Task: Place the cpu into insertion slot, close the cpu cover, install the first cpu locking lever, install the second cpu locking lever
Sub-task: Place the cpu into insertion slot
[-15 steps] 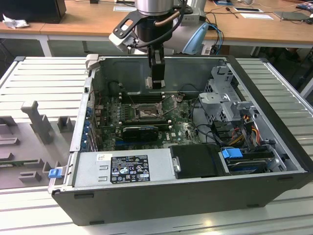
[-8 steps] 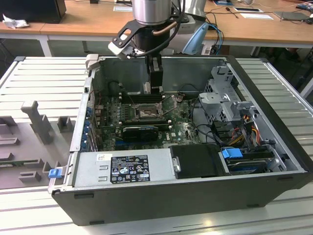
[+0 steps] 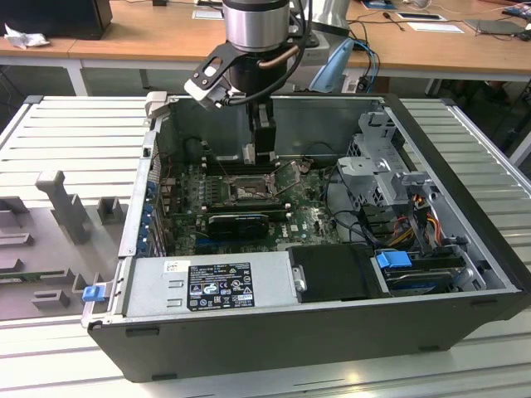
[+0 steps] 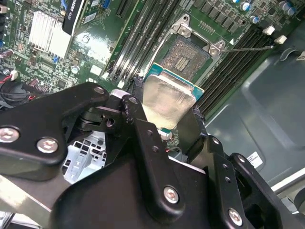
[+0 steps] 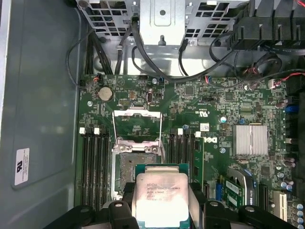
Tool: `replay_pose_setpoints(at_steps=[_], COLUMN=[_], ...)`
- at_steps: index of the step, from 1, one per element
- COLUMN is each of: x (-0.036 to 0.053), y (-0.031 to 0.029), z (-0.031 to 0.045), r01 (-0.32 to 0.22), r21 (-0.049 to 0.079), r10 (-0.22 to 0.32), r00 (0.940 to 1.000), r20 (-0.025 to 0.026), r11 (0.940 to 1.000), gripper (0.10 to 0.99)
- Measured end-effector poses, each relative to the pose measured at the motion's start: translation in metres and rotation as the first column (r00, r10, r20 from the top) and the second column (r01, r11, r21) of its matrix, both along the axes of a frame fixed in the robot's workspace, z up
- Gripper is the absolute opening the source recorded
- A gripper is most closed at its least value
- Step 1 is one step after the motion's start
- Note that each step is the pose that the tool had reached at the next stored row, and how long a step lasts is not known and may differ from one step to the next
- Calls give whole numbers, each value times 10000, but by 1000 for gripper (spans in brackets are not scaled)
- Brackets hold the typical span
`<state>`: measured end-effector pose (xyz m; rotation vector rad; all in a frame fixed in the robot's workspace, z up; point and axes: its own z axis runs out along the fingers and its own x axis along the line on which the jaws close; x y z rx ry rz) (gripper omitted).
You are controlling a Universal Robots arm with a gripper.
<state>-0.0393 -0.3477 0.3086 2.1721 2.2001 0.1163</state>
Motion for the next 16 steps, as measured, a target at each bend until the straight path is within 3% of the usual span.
replay_pose_setpoints(at_steps=[16], x=[1], y=[0], z=[-121], r01=[-2], r21=[32], r10=[2], r00=[10000], r20=[0], r11=[10000], gripper=[525])
